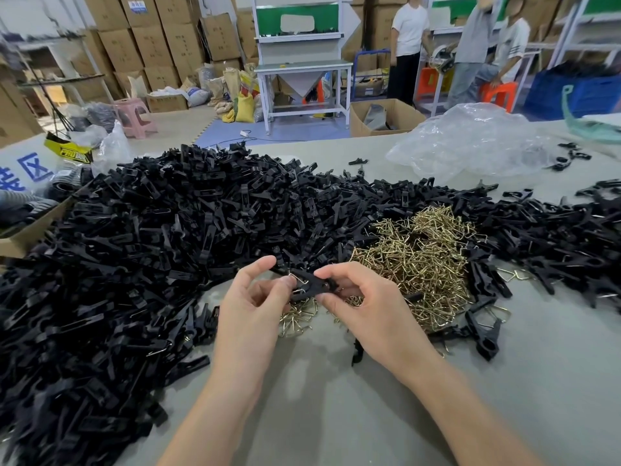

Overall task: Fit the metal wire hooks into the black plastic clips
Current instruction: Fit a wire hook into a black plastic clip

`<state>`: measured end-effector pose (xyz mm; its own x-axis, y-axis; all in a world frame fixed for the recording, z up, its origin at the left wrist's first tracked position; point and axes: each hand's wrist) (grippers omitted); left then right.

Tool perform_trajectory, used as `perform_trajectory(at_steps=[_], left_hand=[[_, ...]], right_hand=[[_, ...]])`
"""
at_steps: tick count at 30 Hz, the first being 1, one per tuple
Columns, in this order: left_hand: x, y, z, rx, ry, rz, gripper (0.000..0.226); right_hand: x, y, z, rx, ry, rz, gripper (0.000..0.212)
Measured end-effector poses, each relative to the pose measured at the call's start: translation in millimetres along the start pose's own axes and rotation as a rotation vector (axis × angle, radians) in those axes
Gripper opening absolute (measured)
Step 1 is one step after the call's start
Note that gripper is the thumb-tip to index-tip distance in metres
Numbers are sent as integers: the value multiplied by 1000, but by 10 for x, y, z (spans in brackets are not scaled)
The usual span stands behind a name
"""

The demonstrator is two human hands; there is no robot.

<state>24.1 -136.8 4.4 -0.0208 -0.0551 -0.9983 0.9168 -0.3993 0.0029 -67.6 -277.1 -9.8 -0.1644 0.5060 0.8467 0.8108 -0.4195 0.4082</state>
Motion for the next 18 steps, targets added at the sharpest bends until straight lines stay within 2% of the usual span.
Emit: perform_trajectory(at_steps=[5, 8, 12, 18], left_hand=[[24, -14, 30, -47, 37, 56, 27], [34, -9, 25, -30, 21, 32, 26], [34, 11, 15, 25, -104, -78, 28], [33, -10, 52, -1, -395, -211, 29]], right_hand=[[-12, -3, 6, 6, -80, -45, 32], [-28, -8, -3, 9, -153, -77, 29], [-33, -19, -11, 17, -208, -112, 27], [-30, -16, 29, -4, -181, -120, 27]])
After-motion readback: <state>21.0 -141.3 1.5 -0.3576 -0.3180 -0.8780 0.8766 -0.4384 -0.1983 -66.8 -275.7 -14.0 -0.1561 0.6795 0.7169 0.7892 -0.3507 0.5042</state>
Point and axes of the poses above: each hand's wrist, its own y-axis towards the middle knuckle, its own z-axis out of the palm, x = y × z, and after that the axes turned 3 degrees about -z, right-handed
